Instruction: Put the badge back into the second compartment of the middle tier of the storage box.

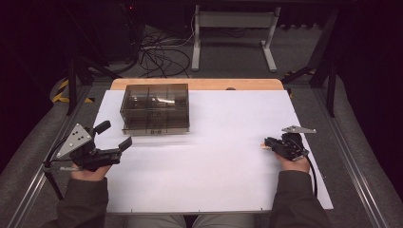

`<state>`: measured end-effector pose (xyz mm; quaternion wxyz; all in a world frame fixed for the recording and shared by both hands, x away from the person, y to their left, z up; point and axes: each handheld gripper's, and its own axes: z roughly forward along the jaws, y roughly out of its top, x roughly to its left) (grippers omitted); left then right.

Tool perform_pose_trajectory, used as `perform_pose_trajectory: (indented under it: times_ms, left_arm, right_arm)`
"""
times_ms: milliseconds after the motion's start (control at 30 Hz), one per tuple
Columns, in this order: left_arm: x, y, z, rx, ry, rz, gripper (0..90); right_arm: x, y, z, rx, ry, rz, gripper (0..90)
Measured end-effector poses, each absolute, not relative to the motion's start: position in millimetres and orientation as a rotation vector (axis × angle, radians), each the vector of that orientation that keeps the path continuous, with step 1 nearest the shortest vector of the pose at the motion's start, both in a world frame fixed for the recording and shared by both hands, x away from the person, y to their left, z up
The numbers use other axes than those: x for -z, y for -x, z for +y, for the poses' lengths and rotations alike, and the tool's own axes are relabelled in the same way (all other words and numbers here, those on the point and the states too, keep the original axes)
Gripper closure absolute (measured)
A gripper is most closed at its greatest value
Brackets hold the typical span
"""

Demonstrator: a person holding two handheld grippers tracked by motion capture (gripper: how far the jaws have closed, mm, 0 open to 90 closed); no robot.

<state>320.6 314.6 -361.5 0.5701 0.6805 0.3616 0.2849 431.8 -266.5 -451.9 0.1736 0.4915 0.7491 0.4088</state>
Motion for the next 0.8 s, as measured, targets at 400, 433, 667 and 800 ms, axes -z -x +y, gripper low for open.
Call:
perform_pose_trajectory:
  times_ms: [400,433,667,800]
  left_arm:
    - [361,-320,315,-0.668,-1.597,0.848,5.8]
    - [361,-320,315,-0.668,-1.596,0.849,5.8]
    - [361,-320,315,-0.669,-1.595,0.849,5.8]
    - [361,-320,315,-0.669,-1.595,0.85,5.9]
  right_arm:
    - [445,-425,-262,-1.172,-1.325,2.149,87.1]
    - [444,-425,-261,-1.166,-1.317,2.153,87.1]
    - [443,-424,-259,-1.147,-1.301,2.156,87.5]
    - [443,-425,-256,-1.158,-1.282,2.165,87.6]
